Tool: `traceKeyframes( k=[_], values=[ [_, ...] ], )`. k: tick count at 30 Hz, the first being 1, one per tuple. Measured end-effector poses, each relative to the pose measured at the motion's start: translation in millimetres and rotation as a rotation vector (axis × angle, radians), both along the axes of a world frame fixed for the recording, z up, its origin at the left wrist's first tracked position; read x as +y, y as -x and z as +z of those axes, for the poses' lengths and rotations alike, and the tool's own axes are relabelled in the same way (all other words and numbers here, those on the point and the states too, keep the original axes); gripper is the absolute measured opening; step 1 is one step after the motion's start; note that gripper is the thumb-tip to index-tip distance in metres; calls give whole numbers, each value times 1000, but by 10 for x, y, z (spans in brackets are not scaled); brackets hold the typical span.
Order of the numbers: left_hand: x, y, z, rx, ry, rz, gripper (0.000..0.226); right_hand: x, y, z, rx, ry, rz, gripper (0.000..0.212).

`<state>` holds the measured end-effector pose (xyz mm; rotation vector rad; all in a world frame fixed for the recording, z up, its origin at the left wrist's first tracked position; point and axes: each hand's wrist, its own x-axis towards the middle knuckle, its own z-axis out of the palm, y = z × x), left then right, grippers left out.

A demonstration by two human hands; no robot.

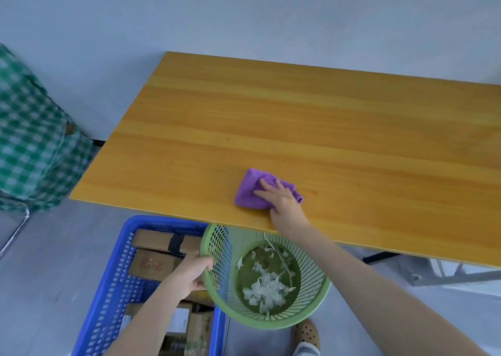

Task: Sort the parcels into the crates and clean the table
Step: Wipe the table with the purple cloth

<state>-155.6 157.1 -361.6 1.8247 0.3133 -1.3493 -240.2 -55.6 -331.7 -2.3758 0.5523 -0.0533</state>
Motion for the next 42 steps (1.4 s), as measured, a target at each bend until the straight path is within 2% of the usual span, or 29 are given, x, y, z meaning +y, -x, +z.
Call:
traceKeyframes(
  k=[5,6,8,10,11,13,15,18,20,23,27,32,36,39,42],
  values=[
    [-35,83,-58,3,2,24,24,341,398,-46,-49,-30,281,62],
    [-51,108,-70,4,7,22,26,345,520,-25,-24,-74,321,62],
    [-67,159,-95,9,12,23,34,294,725,87,78,-281,334,62],
    [-102,222,-112,11,12,4,34,128,919,230,114,-525,175,61],
    [-137,252,-116,6,1,-18,31,-15,1014,301,68,-593,37,62],
    [-251,332,-166,-2,-18,-74,27,-396,1238,426,-119,-657,-286,72],
    [-354,420,-205,3,-45,-120,27,-753,1454,487,-305,-644,-518,77],
    [-658,617,-286,19,-89,-185,27,-1264,1869,589,-462,-426,-824,66],
    [-903,778,-325,23,-94,-229,26,-1590,2213,595,-478,-212,-1064,65],
    [-1220,1005,-338,24,-68,-256,25,-2032,2747,370,-328,82,-1250,69],
    [-1686,1332,-319,-2,-54,-266,21,-2492,3270,71,0,165,-1222,70],
    [-2175,1617,-369,0,-101,-235,15,-2973,3488,-48,234,190,-1044,63],
    [-2397,1791,-336,5,-123,-237,15,-3207,3386,-26,195,146,-886,60],
    [-2507,1878,-337,1,-149,-259,21,-3300,3096,-30,103,126,-725,60],
    [-2538,1920,-370,-14,-168,-271,18,-3313,2743,-30,13,92,-569,65]
  ],
)
